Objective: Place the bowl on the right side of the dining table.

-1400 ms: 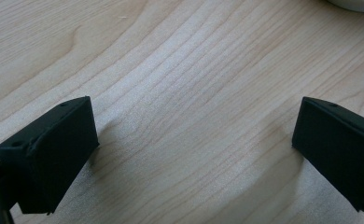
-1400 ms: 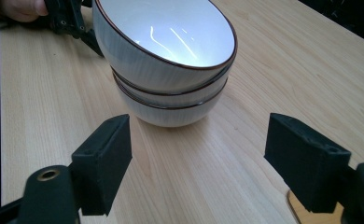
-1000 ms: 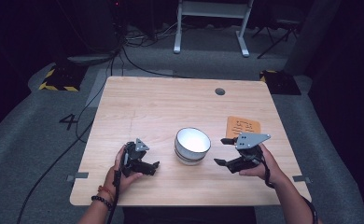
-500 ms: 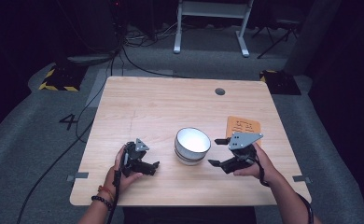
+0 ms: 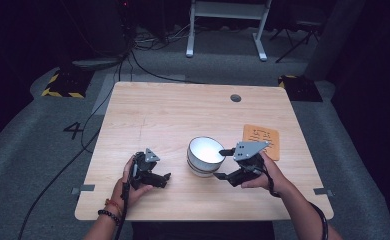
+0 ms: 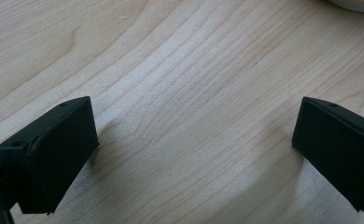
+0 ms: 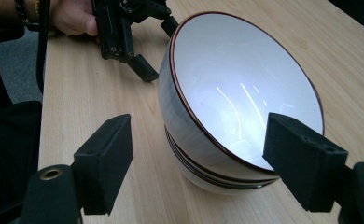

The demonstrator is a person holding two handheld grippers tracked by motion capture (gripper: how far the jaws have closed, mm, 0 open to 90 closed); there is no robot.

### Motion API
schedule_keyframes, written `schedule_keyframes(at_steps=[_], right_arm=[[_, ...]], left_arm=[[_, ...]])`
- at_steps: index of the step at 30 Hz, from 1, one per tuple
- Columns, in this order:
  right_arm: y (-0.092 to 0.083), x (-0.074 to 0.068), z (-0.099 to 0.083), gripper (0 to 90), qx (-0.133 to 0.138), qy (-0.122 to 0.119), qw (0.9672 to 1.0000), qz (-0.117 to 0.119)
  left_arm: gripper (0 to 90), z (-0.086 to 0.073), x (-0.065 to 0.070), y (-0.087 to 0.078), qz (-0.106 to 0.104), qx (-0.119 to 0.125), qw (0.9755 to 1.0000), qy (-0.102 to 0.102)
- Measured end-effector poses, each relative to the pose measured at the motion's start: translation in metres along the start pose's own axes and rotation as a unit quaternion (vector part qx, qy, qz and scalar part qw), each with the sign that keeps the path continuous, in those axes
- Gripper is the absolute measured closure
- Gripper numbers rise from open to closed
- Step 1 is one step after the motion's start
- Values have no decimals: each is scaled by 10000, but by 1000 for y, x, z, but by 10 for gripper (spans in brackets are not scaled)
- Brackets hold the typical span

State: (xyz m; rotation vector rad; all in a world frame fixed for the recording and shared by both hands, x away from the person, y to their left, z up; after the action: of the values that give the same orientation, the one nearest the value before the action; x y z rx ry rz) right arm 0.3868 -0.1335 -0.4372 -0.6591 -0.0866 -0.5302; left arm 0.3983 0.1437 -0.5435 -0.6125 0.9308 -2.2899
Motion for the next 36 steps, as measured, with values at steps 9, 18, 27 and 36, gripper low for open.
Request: schedule_keyframes(at_steps=[9,18,27,36], right_arm=[[11,-8,6,269,-69,-65,9997,238],[26,-13,11,473,-239,-37,9976,643],[33,-12,15,717,-335,93,9951,929],[39,-10,20,832,-372,69,9937,1059]], left_arm=[[2,0,0,0,10,-13,10000,-13],[2,0,0,0,8,-11,10000,-12],[2,0,0,0,9,-10,10000,-12],[2,0,0,0,7,-2,10000,-3]])
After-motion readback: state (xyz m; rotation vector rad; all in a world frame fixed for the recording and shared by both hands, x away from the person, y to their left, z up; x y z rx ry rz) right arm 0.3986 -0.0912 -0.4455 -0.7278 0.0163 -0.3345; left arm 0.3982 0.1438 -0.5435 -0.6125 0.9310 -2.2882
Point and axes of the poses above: each handheld gripper's, and its own axes: y roughly forward along the jaws, z roughly out of its top, x roughly to its right, the point moved 5 cm from there along y, roughly forward along the jaws, and after that the axes turned 14 degrees about -z, right-handed, at the moved point
